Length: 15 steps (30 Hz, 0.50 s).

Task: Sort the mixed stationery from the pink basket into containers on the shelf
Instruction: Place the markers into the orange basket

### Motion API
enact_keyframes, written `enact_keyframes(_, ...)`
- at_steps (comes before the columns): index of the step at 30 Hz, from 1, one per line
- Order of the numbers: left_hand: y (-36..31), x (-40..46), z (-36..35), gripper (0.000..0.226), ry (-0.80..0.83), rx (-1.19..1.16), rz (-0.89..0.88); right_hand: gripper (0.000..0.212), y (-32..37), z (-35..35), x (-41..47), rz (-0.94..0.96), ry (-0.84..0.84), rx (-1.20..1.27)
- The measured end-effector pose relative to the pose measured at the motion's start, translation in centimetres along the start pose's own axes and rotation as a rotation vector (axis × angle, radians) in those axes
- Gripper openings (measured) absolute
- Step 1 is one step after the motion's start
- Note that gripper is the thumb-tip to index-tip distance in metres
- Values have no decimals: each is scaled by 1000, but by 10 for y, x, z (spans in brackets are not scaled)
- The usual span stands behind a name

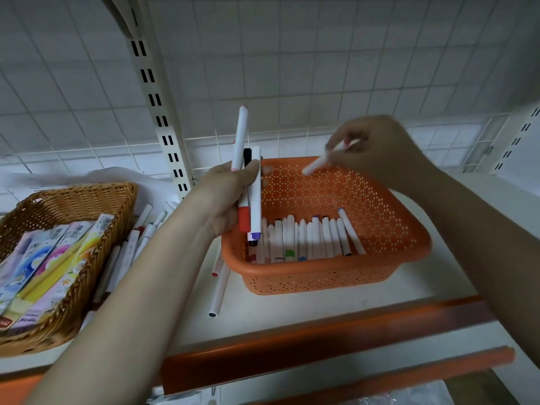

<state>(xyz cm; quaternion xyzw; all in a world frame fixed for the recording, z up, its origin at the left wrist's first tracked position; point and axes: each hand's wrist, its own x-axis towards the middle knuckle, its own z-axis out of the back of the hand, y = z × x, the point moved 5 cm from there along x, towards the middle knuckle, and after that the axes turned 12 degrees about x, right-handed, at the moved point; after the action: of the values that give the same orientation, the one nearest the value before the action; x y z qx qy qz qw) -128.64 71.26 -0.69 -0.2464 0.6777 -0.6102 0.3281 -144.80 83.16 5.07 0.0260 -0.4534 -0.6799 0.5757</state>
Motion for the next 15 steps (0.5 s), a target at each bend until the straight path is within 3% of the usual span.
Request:
enact_keyframes(3, 2, 1, -3, 19, 41, -8, 42, 26, -7, -49, -30, -105, 665, -265)
enact_keyframes(5, 2, 3, -6, 21, 56, -18, 46, 34, -6, -70, -48, -189, 909, -230)
enact_keyframes(7, 0, 5, -10, 21, 59, -24, 33, 37, 3, -76, -42, -177, 763, -38)
enact_keyframes(10, -4, 5, -21, 21, 99, -54, 11, 22, 12, -83, -29, -277, 511, 217)
enact_keyframes(15, -8, 11, -17, 19, 60, -144, -13, 17, 2, -81, -25, -436, 385, 439)
